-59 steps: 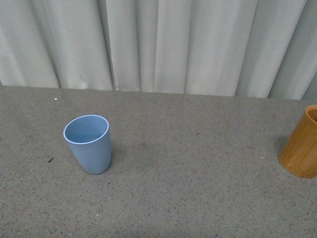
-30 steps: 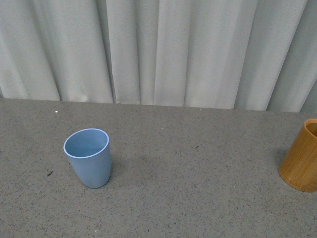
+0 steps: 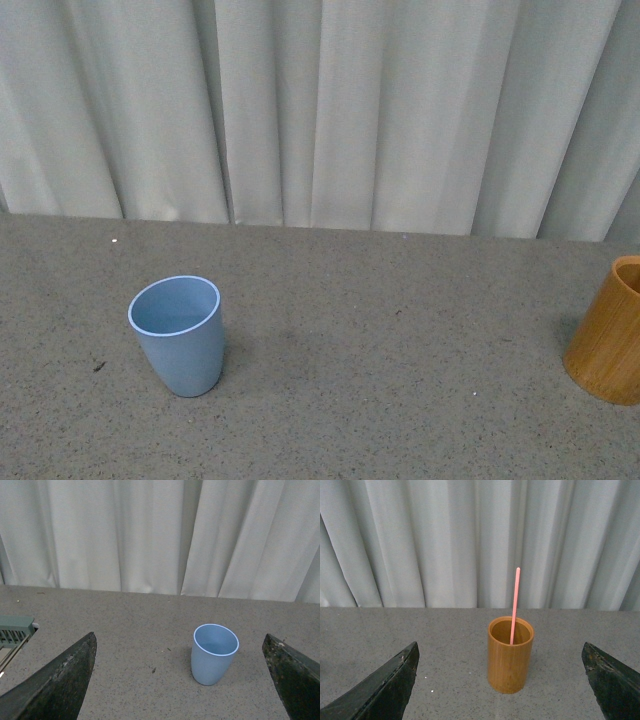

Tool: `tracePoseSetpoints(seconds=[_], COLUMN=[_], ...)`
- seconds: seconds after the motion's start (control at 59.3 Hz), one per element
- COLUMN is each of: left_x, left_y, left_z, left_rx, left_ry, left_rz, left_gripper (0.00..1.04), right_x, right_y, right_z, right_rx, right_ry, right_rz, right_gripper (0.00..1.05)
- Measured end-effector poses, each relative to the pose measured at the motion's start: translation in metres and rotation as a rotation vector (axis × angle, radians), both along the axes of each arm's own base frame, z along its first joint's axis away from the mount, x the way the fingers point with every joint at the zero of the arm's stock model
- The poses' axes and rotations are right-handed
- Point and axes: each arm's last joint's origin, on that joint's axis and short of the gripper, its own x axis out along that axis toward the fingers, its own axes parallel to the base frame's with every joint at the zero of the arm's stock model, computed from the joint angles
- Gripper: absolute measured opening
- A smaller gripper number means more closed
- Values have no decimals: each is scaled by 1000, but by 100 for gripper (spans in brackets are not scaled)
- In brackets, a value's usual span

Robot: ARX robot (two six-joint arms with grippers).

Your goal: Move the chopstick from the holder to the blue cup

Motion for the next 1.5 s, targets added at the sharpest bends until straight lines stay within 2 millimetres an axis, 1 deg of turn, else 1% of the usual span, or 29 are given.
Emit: tracePoseSetpoints(seconds=[1.501], left_x=[0], left_y=[0], left_z=[0], left_rx=[0], left_ry=[0], left_rz=[0], left_gripper=[98], right_x=[0], right_y=[0], right_z=[0], right_rx=[0], right_ry=[0], right_rz=[0], right_gripper=[95])
